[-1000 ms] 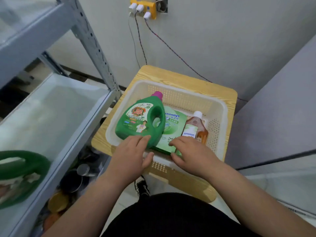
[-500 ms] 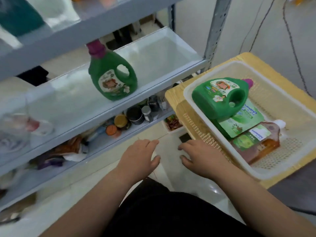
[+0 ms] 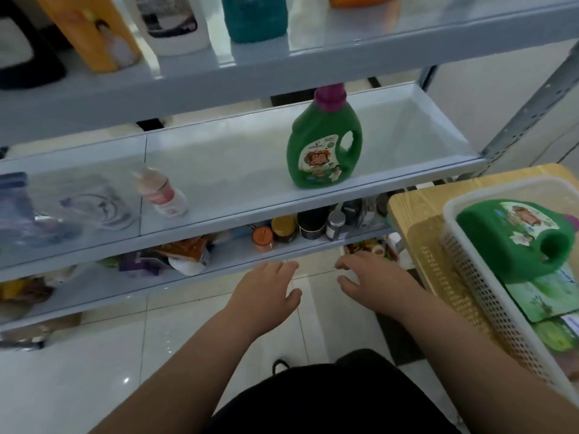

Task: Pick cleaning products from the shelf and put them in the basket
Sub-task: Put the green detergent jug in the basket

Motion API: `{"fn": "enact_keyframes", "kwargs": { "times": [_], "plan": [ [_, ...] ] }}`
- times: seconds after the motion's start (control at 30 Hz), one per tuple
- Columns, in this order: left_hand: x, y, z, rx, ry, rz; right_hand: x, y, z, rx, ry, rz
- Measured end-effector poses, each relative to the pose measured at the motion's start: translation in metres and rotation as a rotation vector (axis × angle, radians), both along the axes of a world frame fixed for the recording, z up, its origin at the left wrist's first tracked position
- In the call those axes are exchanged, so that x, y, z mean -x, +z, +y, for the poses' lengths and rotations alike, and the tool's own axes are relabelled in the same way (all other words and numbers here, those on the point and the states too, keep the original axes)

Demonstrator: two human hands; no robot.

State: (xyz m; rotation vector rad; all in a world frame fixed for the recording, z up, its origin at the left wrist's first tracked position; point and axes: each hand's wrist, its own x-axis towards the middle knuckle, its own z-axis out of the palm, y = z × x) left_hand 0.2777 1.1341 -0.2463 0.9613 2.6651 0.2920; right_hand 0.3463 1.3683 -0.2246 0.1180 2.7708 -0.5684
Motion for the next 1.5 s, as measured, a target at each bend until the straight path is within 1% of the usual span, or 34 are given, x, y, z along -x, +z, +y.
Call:
{"fn": "enact_keyframes", "kwargs": {
  "times": [0.2,0.3,0.47,0.6,0.7,0.77,0.83,0.97,1.0,1.1,1.23,1.33,1.4,1.5],
  "plan": [
    [0.039,-0.014,-0.011,-0.029,0.05,-0.038,0.034,-0.007,-0.006,0.037,-0.054,-0.008],
    [0.061,-0.019,-0.002,-0.027,0.055,-0.052,0.052,-0.013,0.008,0.108,-0.122,0.03],
    [0.098,-0.034,0.019,-0.001,0.07,-0.078,0.092,-0.031,0.043,0.287,-0.317,0.131],
    [0.131,-0.051,0.034,0.041,0.103,-0.021,0.131,-0.037,0.077,0.46,-0.518,0.194],
    [0.156,-0.065,0.046,0.09,0.156,-0.026,0.167,-0.035,0.103,0.521,-0.597,0.218],
    [0.17,-0.076,0.051,0.174,0.161,-0.024,0.191,-0.031,0.119,0.512,-0.604,0.203],
    [0.178,-0.084,0.056,0.261,0.155,-0.004,0.212,-0.025,0.133,0.486,-0.562,0.184],
    [0.178,-0.091,0.065,0.295,0.188,0.009,0.244,-0.021,0.147,0.5,-0.467,0.18],
    [0.177,-0.091,0.065,0.292,0.191,0.008,0.249,-0.02,0.146,0.524,-0.473,0.175],
    [0.174,-0.088,0.06,0.283,0.164,-0.009,0.252,-0.019,0.135,0.677,-0.525,0.183],
    [0.167,-0.081,0.047,0.246,0.138,-0.032,0.237,-0.017,0.114,0.726,-0.537,0.194],
    [0.156,-0.077,0.032,0.203,0.096,-0.046,0.218,-0.016,0.097,0.741,-0.599,0.216],
    [0.142,-0.075,0.021,0.058,0.134,-0.131,0.202,-0.015,0.084,0.752,-0.653,0.223],
    [0.122,-0.06,0.012,-0.233,0.349,-0.272,0.173,-0.016,0.065,0.794,-0.695,0.207]
  ]
}}
